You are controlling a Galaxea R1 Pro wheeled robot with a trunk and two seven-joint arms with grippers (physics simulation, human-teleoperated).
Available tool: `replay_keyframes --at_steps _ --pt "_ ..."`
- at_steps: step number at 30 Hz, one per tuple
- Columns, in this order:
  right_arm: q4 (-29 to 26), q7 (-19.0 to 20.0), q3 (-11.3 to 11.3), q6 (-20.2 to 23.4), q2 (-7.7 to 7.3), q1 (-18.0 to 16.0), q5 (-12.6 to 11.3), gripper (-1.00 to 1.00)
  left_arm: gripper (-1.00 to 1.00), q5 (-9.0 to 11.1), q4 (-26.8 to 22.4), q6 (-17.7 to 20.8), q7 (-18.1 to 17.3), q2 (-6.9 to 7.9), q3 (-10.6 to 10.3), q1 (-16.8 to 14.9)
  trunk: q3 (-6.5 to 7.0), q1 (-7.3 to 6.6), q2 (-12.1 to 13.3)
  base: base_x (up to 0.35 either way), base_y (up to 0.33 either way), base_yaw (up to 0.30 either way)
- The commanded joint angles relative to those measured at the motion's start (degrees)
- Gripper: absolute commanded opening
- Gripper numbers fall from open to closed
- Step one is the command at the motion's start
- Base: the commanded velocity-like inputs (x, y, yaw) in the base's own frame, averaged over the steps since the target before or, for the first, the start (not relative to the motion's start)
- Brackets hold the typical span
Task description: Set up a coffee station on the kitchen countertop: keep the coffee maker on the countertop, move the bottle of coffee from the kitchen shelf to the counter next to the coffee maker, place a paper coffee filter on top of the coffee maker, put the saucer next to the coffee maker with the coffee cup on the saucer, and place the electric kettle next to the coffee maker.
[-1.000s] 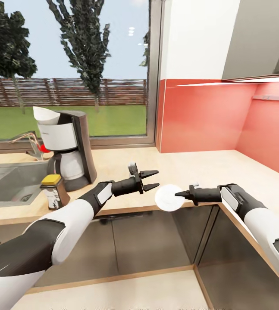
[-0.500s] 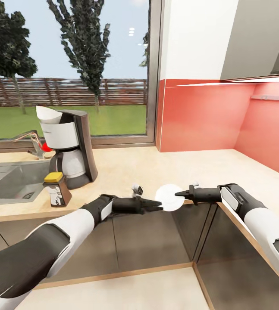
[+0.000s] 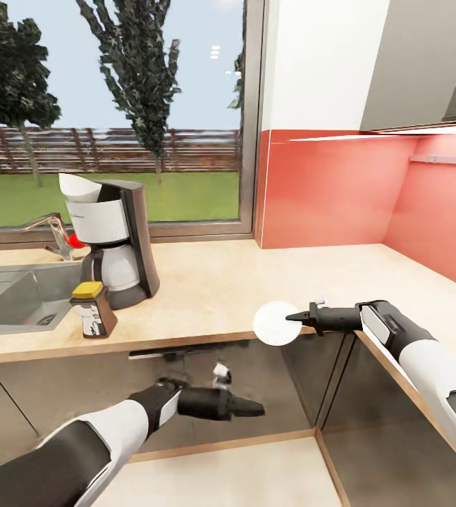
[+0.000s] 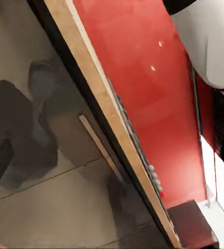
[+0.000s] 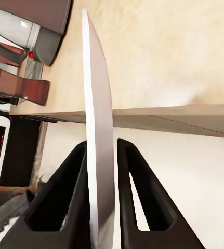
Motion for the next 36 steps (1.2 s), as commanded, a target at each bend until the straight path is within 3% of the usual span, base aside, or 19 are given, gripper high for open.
replay_keyframes --at_steps 1,3,4,7,8,9,11,12,14,15,16,17,19,21,24,27,36 --pt "0.0 0.3 0.24 0.25 -0.05 -0.06 -0.22 -1.0 1.0 0.41 0.02 0.58 -0.26 1.1 -0.11 2.0 -0.05 0.0 -0.04 0.0 0.0 0.0" --pt "0.0 0.3 0.24 0.25 -0.05 -0.06 -0.22 -1.0 1.0 0.42 0.04 0.34 -0.26 2.96 -0.29 4.87 -0.05 0.0 -0.04 0.0 0.0 0.0" --pt "0.0 0.3 0.23 0.25 -0.05 -0.06 -0.21 -1.0 1.0 0.43 0.07 -0.51 -0.26 5.33 -0.37 8.12 -0.05 0.0 -0.04 0.0 0.0 0.0" --pt "0.0 0.3 0.24 0.25 -0.25 -0.06 -0.23 -1.0 1.0 0.45 0.09 -1.95 -0.26 8.86 -0.41 11.8 -0.05 0.0 -0.04 0.0 0.0 0.0" --pt "0.0 0.3 0.24 0.25 -0.5 -0.06 -0.27 -1.0 1.0 0.49 0.1 -3.57 -0.26 12.72 -0.35 15.51 -0.05 0.0 -0.04 0.0 0.0 0.0" --pt "0.0 0.3 0.24 0.25 -0.59 -0.06 -0.28 -1.0 1.0 0.5 0.11 -4.75 -0.26 14.87 -0.26 18.15 -0.05 0.0 -0.04 0.0 0.0 0.0" --pt "0.0 0.33 0.24 0.25 -0.72 -0.06 -0.29 -1.0 1.0 0.65 0.15 -7.95 -0.26 18.32 0.11 23.75 -0.05 0.0 -0.04 0.0 0.0 0.0" --pt "0.0 0.34 0.24 0.25 -0.74 -0.06 -0.3 -1.0 1.0 0.69 0.16 -8.77 -0.26 19.16 0.41 25.15 -0.05 0.0 -0.04 0.0 0.0 0.0" --pt "0.0 0.37 0.24 0.25 -0.79 -0.06 -0.3 -1.0 1.0 0.81 0.22 -11.14 -0.26 21.78 2.94 29.49 -0.05 0.0 -0.04 0.0 0.0 0.0" --pt "-0.02 0.37 0.24 0.25 -0.81 -0.06 -0.3 -1.0 1.0 0.87 0.25 -12.53 -0.26 23.52 6.57 32.7 -0.05 0.0 -0.04 0.0 0.0 0.0" --pt "-0.05 0.38 0.24 0.25 -0.83 -0.06 -0.3 -1.0 1.0 0.92 0.25 -13.92 -0.26 25.53 14.82 37.72 -0.05 0.0 -0.04 0.0 0.0 0.0" --pt "-0.06 0.38 0.24 0.25 -0.83 -0.06 -0.3 -1.0 1.0 0.91 0.24 -14.29 -0.26 25.99 18.05 39.33 -0.05 0.0 -0.04 0.0 0.0 0.0" --pt "-0.11 0.39 0.24 0.24 -0.84 -0.06 -0.32 -1.0 1.0 0.89 0.22 -15.93 -0.26 27.06 29.52 44.75 -0.05 0.0 -0.04 0.0 0.0 0.0" --pt "-0.18 0.39 0.21 0.25 -0.82 -0.06 -0.39 -1.0 1.0 0.88 0.21 -17.45 -0.26 27.4 34.38 47.3 -0.05 0.0 -0.04 0.0 0.0 0.0" --pt "-0.26 0.39 0.18 0.21 -0.73 -0.06 -0.5 -1.0 1.0 0.88 0.2 -18.74 -0.26 27.53 37.46 49.01 -0.05 0.0 -0.04 0.0 0.0 0.0" --pt "-0.34 0.41 0.12 0.18 -0.49 -0.06 -0.6 -1.0 1.0 0.9 0.2 -19.35 -0.26 27.59 38.91 50.37 -0.05 0.0 -0.04 0.0 0.0 0.0" --pt "-1.61 1.85 0.07 0.1 -0.32 -0.06 -0.65 -1.0 1.0 0.96 0.2 -19.67 -0.26 27.62 40.83 52.05 -0.05 0.0 -0.04 0.0 0.0 0.0"
